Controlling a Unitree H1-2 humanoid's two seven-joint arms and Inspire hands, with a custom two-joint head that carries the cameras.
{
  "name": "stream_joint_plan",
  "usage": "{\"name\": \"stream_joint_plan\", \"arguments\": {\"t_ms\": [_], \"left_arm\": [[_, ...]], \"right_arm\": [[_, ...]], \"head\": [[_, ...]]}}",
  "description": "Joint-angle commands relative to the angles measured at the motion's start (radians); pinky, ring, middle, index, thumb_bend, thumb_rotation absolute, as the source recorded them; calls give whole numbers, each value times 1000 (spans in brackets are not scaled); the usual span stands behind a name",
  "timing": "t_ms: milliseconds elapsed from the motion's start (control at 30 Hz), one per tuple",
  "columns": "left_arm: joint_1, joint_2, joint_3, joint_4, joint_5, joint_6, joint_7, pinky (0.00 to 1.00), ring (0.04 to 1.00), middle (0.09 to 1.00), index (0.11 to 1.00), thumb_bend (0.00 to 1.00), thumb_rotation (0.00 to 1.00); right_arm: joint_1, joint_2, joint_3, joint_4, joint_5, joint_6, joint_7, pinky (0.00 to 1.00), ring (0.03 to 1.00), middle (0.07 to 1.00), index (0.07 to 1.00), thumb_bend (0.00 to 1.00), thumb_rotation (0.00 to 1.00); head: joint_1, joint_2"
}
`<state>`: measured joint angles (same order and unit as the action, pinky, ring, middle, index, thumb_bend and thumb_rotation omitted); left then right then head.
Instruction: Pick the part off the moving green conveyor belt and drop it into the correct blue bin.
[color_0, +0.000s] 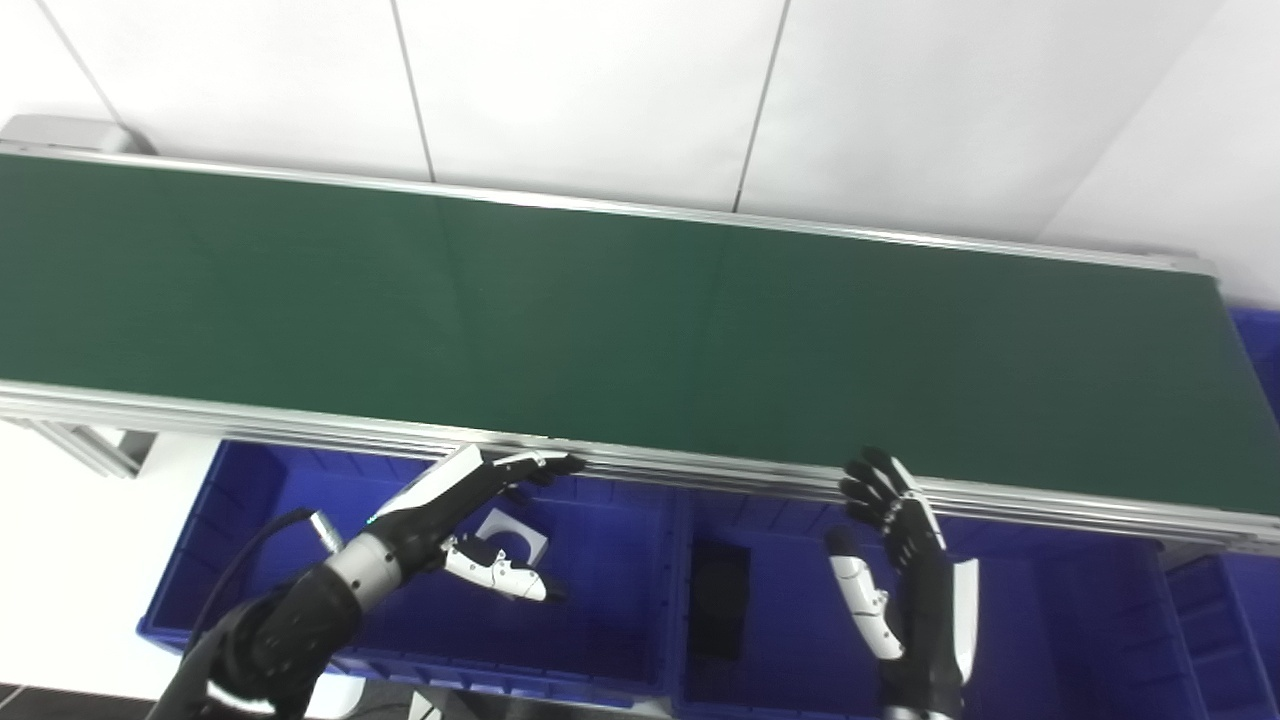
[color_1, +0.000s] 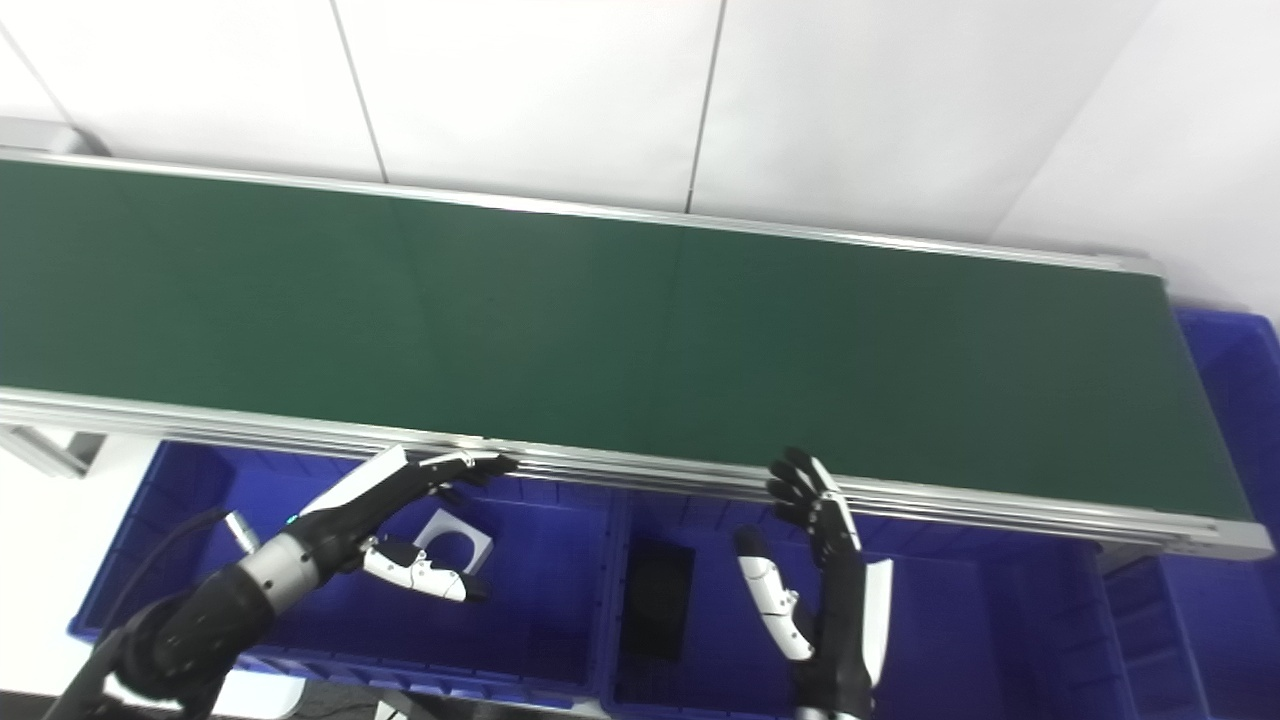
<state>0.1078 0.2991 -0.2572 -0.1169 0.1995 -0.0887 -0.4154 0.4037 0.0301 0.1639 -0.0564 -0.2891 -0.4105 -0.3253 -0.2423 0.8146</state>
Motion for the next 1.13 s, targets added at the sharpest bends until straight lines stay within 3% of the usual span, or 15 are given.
{"name": "stream_joint_plan", "arguments": {"t_ms": [0,133,200,367,600,833,967,1100], "left_arm": [[9,-28,12,-37,-123,-62,-2,789,860,886,865,827,341],[38,-85,23,-5,-247,-138,11,865,904,914,903,824,341],[46,-106,29,25,-251,-178,28,893,916,928,927,826,380],[55,-126,46,90,-261,-222,41,928,932,938,932,813,361],[73,-163,92,148,-288,-224,78,930,934,935,931,867,348],[77,-195,115,189,-297,-242,102,952,951,953,946,852,332],[79,-199,119,198,-275,-249,116,953,956,957,936,852,344],[83,-184,119,181,-252,-211,118,955,969,969,924,872,370]], "right_arm": [[0,3,16,-18,2,-59,-18,683,732,769,818,657,708],[0,4,22,-8,-17,-59,-34,667,716,763,812,624,676],[3,7,20,-4,-26,-59,-28,668,720,765,818,642,686],[3,2,29,5,-39,-59,-23,672,721,763,825,660,694],[12,0,30,-2,-49,-48,16,666,716,765,821,673,677],[18,-5,19,5,-49,-47,34,686,736,777,824,693,674],[21,-5,11,8,-59,-46,37,683,736,781,826,690,687],[21,-3,8,12,-52,-50,37,689,741,783,826,696,686]], "head": [[-3,-2],[-17,-18],[-25,-20],[-39,-30],[-56,-50],[-44,-71],[-41,-79],[-41,-81]]}}
